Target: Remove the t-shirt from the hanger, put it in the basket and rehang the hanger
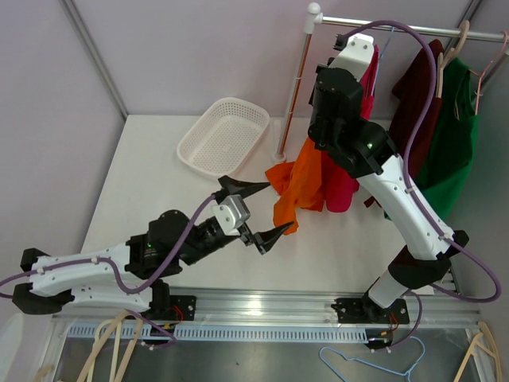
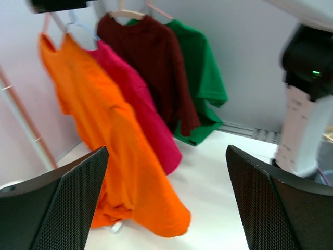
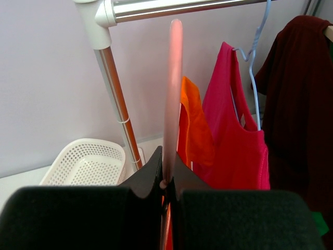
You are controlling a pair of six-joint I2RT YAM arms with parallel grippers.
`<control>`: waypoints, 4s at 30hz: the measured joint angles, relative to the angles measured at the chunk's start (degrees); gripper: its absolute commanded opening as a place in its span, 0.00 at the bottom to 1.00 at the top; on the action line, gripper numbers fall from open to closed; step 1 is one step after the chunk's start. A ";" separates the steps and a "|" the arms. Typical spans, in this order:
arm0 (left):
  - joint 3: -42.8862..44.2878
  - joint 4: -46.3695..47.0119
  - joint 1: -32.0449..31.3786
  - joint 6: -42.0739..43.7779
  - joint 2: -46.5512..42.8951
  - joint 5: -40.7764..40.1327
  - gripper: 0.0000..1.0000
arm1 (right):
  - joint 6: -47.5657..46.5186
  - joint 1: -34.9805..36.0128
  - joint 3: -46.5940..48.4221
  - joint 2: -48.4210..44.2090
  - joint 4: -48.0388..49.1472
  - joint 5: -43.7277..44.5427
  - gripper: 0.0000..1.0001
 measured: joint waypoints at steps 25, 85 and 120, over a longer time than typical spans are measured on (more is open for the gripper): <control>3.32 -3.23 7.13 -6.56 15.28 -9.35 0.01 | -0.90 1.55 0.00 -0.02 0.61 0.20 0.00; 61.46 -33.88 35.08 -15.39 23.71 -8.59 0.01 | 3.56 -4.59 -15.02 -19.43 -1.62 -16.20 0.00; 74.44 -10.67 64.76 -12.35 57.31 1.53 0.01 | -5.31 -21.09 -10.84 0.20 20.22 -25.11 0.00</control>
